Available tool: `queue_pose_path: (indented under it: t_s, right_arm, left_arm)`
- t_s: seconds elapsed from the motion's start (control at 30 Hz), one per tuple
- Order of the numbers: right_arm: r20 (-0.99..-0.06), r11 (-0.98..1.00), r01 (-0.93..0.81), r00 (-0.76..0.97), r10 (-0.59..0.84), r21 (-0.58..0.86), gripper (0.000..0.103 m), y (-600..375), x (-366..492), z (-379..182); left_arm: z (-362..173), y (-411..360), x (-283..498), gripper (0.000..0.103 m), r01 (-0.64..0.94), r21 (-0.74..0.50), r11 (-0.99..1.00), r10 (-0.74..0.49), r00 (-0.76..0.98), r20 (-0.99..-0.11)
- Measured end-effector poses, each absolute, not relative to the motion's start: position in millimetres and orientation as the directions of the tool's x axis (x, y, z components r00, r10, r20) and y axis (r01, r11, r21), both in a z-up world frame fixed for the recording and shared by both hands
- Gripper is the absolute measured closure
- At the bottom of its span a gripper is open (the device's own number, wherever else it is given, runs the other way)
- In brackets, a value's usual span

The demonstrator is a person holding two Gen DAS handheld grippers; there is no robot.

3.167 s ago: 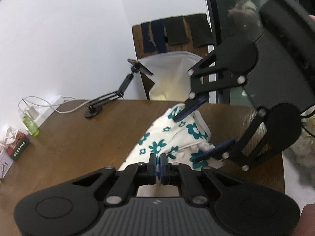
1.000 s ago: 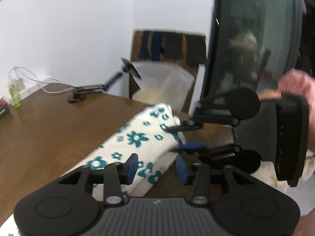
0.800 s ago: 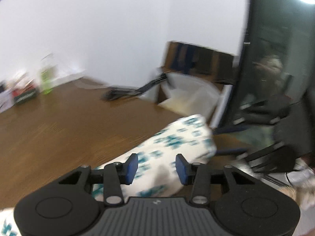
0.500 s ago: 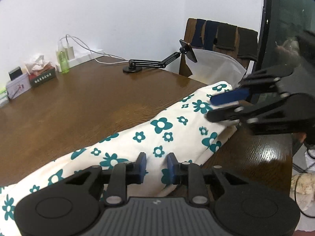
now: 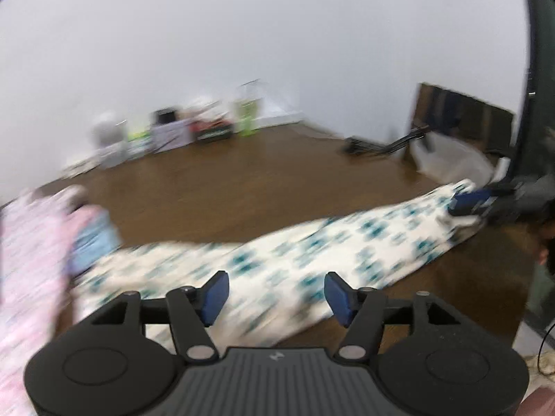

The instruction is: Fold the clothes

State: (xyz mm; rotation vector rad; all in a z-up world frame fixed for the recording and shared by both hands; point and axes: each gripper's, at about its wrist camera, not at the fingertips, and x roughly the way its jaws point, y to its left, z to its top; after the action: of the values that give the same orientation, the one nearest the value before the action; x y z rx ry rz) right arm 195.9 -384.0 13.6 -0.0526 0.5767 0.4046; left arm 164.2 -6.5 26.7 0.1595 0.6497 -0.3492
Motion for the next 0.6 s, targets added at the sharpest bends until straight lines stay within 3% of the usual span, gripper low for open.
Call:
queue_pose_path:
  t_s: [0.13,0.3,0.4,0.6]
  right_arm:
    - [-0.499,0.794,-0.605,0.672,0.547,0.056,0.052,-312,195,33]
    - [-0.590,0.582,-0.807,0.518,0.620,-0.096,0.043,-200,199,30]
    - [-0.644,0.494,-0.848,0.489,0.589,-0.192,0.040,-153,204,25]
    - [-0.693,0.468,-0.860,0.465,0.551,-0.204,0.040,-119,218,21]
  left_arm:
    - [19,18,161,0.043,0.354,0.077,0.932,-0.220,0.723,-0.655]
    - [11,39,167,0.043,0.320,0.078,0.944,-0.194,0.733,-0.652]
    - [11,63,174,0.043,0.277,0.034,0.960,-0.188,0.733,-0.653]
    - [5,109,210,0.043,0.159,-0.185,0.970,-0.244,0.687,-0.685]
